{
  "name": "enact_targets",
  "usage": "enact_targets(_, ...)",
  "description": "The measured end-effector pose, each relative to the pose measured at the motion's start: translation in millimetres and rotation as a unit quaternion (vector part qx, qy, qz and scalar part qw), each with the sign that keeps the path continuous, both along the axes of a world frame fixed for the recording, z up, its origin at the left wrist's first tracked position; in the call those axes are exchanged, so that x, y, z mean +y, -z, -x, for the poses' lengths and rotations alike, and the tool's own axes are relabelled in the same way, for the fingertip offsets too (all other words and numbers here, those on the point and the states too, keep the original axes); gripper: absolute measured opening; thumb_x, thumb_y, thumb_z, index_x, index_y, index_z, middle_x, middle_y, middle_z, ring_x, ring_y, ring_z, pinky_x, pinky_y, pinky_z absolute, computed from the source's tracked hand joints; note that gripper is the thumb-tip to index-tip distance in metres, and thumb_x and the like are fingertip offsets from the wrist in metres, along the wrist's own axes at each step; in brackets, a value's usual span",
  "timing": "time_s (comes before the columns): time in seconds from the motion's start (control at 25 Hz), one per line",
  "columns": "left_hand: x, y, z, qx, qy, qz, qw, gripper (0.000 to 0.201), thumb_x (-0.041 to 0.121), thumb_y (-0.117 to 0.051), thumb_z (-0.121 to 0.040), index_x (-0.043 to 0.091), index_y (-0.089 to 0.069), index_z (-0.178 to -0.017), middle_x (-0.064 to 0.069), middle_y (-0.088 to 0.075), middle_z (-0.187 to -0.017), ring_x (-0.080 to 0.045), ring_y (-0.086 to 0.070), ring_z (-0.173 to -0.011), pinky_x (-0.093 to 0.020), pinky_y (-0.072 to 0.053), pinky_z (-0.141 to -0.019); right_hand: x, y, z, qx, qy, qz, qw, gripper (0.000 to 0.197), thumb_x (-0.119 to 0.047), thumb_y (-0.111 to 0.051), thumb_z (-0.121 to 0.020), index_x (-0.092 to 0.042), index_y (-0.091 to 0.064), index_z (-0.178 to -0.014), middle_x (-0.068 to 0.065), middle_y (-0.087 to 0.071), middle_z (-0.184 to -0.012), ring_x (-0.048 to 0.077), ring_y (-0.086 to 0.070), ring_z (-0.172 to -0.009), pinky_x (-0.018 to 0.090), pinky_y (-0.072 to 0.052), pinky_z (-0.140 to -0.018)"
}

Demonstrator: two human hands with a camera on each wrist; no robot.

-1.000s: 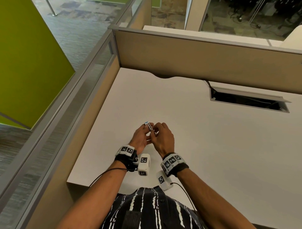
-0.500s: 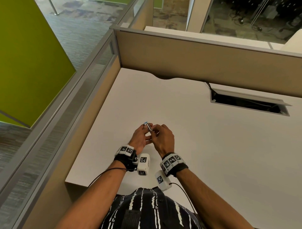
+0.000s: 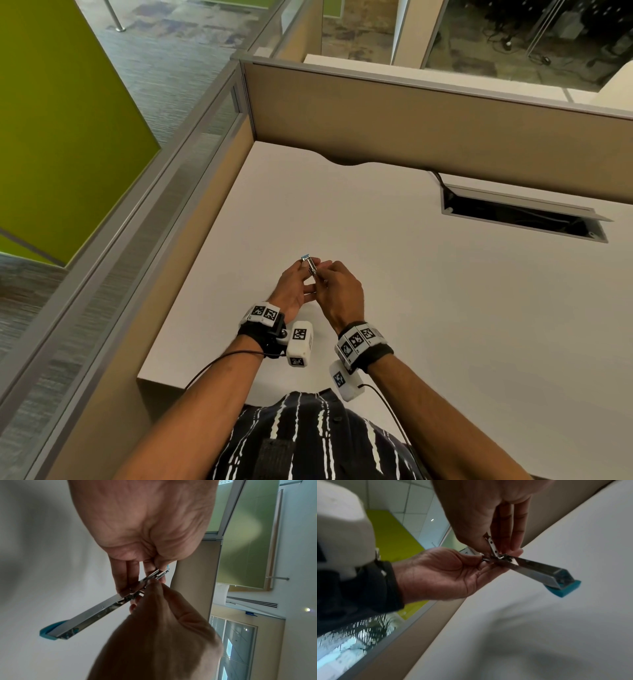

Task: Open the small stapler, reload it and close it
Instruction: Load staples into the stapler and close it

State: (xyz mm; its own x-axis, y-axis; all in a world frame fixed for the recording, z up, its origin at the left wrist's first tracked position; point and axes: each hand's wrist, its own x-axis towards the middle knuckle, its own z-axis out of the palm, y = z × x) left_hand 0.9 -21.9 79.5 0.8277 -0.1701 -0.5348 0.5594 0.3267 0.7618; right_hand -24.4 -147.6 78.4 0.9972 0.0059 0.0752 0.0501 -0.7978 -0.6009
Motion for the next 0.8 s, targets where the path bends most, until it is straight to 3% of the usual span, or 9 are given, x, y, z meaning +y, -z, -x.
enact_targets(0.16, -0.6, 0.6, 3.4, 0.006, 0.003, -0.007, 1.000, 0.021, 0.024, -0.048, -0.113, 0.016, -0.065, -0.123, 0.000, -0.077, -0.109, -0.022, -0.073, -0.076, -0.029, -0.061, -0.061, -2.3, -0.4, 4.9, 0.021, -0.012, -0.023, 0.999, 0.018, -0.015, -0.063, -0.101, -0.015, -0.076, -0.115, -0.008, -0.068, -0.112, -0.001, -0.066, -0.083, 0.014, -0.046, -0.067)
enact_targets(0.28, 0.1, 5.9, 5.8, 0.007, 0.005, 0.006, 1.000, 0.021, 0.022, -0.053, -0.111, 0.015, -0.068, -0.123, -0.004, -0.076, -0.108, -0.022, -0.077, -0.077, -0.033, -0.063, -0.067, -2.9, 0.6, 7.1, -0.002, -0.005, -0.035, 0.999, 0.023, -0.027, -0.061, -0.106, -0.028, -0.066, -0.128, -0.005, -0.072, -0.118, 0.016, -0.072, -0.092, 0.035, -0.060, -0.074)
enact_targets(0.32, 0.7, 8.0, 5.9, 0.008, 0.004, 0.010, 1.000, 0.021, 0.021, -0.055, -0.110, 0.014, -0.069, -0.124, -0.006, -0.076, -0.108, -0.021, -0.078, -0.077, -0.034, -0.064, -0.069, -3.2, 0.7, 8.0, -0.001, -0.003, -0.042, 0.999, 0.021, -0.030, -0.060, -0.107, -0.029, -0.064, -0.127, -0.005, -0.073, -0.118, 0.017, -0.071, -0.092, 0.036, -0.060, -0.075)
enact_targets(0.44, -0.3, 11.9, 5.0, 0.013, -0.001, 0.015, 1.000, 0.024, 0.019, -0.053, -0.109, 0.012, -0.067, -0.129, -0.009, -0.073, -0.110, -0.020, -0.079, -0.072, -0.032, -0.064, -0.065, -6.4, 6.5, 10.5, -0.013, -0.006, -0.052, 0.999, 0.015, -0.029, -0.061, -0.107, -0.025, -0.069, -0.119, -0.005, -0.070, -0.110, 0.018, -0.069, -0.088, 0.032, -0.055, -0.071)
enact_targets(0.6, -5.3, 10.0, 4.8, 0.015, 0.007, -0.002, 1.000, 0.029, 0.020, -0.051, -0.111, 0.011, -0.066, -0.133, -0.009, -0.073, -0.107, -0.019, -0.076, -0.069, -0.029, -0.062, -0.060, -9.8, 12.8, 8.4, -0.014, -0.008, -0.029, 0.999, 0.011, -0.026, -0.064, -0.103, -0.019, -0.072, -0.106, -0.005, -0.063, -0.102, 0.018, -0.063, -0.076, 0.034, -0.054, -0.063)
enact_targets(0.8, -7.6, 14.5, 4.2, 0.015, 0.021, -0.007, 1.000, 0.042, 0.027, -0.043, -0.114, 0.007, -0.065, -0.144, -0.014, -0.070, -0.123, -0.021, -0.076, -0.076, -0.031, -0.062, -0.062, -13.7, 13.6, 6.4, -0.049, -0.030, 0.024, 0.998, 0.019, -0.025, -0.063, -0.104, -0.021, -0.073, -0.119, -0.003, -0.066, -0.117, 0.022, -0.069, -0.077, 0.037, -0.056, -0.066)
